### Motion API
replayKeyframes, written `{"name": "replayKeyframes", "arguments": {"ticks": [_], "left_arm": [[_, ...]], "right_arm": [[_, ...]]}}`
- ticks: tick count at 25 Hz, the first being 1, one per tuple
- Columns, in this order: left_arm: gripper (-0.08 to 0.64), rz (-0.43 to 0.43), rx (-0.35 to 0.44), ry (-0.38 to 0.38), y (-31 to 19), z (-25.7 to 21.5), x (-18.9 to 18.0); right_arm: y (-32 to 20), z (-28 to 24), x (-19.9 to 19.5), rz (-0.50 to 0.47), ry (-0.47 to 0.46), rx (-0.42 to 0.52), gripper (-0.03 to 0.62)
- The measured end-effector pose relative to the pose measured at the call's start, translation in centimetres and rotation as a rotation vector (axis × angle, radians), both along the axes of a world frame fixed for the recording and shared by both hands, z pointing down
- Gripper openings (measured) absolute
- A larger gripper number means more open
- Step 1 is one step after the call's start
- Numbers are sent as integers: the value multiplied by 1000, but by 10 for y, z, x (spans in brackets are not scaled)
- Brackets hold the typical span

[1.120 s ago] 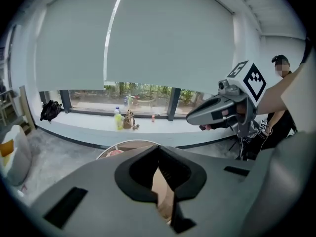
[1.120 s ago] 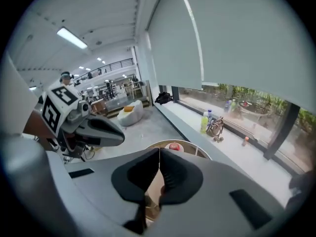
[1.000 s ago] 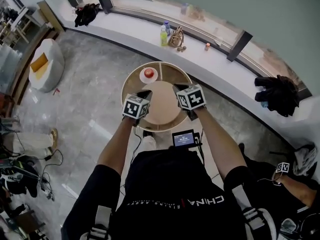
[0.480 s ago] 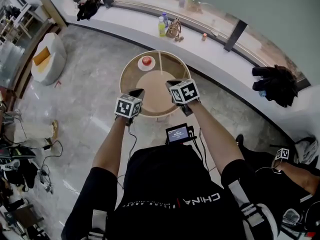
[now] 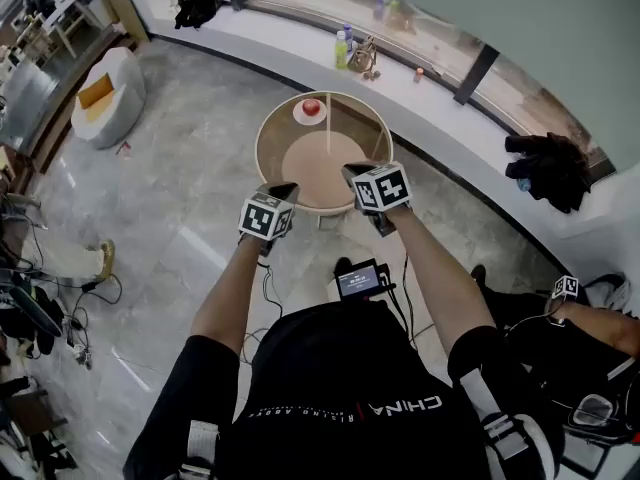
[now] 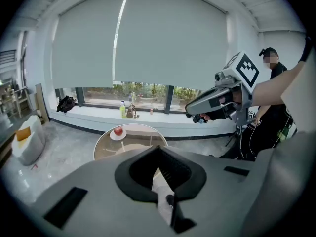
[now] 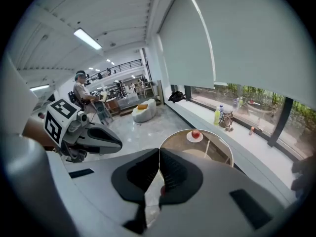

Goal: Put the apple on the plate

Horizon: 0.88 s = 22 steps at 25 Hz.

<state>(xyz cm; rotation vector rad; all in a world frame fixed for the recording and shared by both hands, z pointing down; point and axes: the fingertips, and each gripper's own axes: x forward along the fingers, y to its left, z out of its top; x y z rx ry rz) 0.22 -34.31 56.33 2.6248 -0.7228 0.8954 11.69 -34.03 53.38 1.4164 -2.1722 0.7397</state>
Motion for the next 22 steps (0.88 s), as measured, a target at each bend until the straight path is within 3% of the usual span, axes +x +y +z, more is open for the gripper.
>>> {"name": "replayKeyframes", "arguments": {"ticks": [6,12,17,22], "left_arm": [[17,4,8,1,72,7,-61],[17,9,-24,13,145,22,-95],[17,24,-36,8,181,24,-93],[17,8,-37,9,187,16,-74]], "right_arm": [[72,13,-67,-29,12,-12,32],[150,23,-113,-36,-11,-32,32],[187,29,-113,-23,-7,-51,32],[191,26,-97,-36,16,-47,32]]}}
